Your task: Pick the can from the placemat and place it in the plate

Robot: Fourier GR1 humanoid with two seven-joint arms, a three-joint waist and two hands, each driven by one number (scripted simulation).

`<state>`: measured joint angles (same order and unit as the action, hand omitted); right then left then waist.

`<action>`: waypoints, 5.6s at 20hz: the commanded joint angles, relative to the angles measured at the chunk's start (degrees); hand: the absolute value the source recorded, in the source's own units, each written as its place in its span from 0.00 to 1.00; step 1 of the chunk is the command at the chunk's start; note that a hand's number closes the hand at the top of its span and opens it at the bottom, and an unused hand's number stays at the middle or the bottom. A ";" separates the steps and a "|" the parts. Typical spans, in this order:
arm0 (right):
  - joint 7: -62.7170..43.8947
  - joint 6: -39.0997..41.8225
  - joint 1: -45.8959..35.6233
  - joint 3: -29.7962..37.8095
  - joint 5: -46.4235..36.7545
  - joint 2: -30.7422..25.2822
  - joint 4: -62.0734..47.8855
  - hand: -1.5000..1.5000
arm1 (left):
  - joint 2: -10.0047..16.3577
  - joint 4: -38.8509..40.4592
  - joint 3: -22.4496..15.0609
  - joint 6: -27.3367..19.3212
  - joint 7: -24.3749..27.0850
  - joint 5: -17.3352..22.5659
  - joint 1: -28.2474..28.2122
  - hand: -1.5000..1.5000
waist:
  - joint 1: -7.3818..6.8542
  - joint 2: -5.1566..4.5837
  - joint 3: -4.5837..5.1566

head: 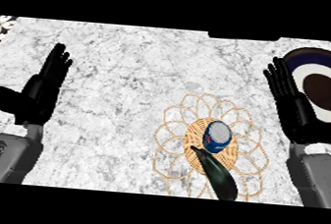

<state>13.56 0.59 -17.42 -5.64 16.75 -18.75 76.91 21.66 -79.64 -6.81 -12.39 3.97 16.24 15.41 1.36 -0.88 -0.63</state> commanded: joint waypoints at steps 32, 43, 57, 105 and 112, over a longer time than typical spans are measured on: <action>17.79 25.90 -18.07 -19.90 -34.49 -16.46 -3.28 0.00 | -2.77 0.55 -4.90 -4.99 -13.72 -5.57 -9.78 0.50 | -2.06 0.77 0.67; 9.05 38.68 -18.31 -26.21 -43.76 -16.40 1.50 0.00 | -3.15 -4.20 -3.48 -4.81 -16.55 -6.59 -10.96 0.50 | -1.66 0.92 0.63; 9.45 42.70 -18.09 -22.22 -55.22 -8.15 -0.80 0.00 | -7.91 -5.84 -2.90 -4.73 -17.50 -12.43 -12.94 0.50 | -1.58 0.92 0.63; -3.07 -11.63 2.94 11.59 -65.20 -4.13 13.19 1.00 | -8.49 -3.19 4.90 2.33 -14.92 -14.85 -14.65 0.50 | -0.20 1.15 0.66; -5.40 -9.47 1.82 20.28 -61.79 -6.87 8.59 1.00 | -12.51 -1.96 3.45 1.49 -15.53 -16.21 -12.31 0.50 | -1.33 0.87 0.63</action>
<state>8.77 -8.59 -15.22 10.55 -46.48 -24.55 87.69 9.85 -82.96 -3.94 -11.80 -12.43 -0.44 2.92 0.44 0.11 0.01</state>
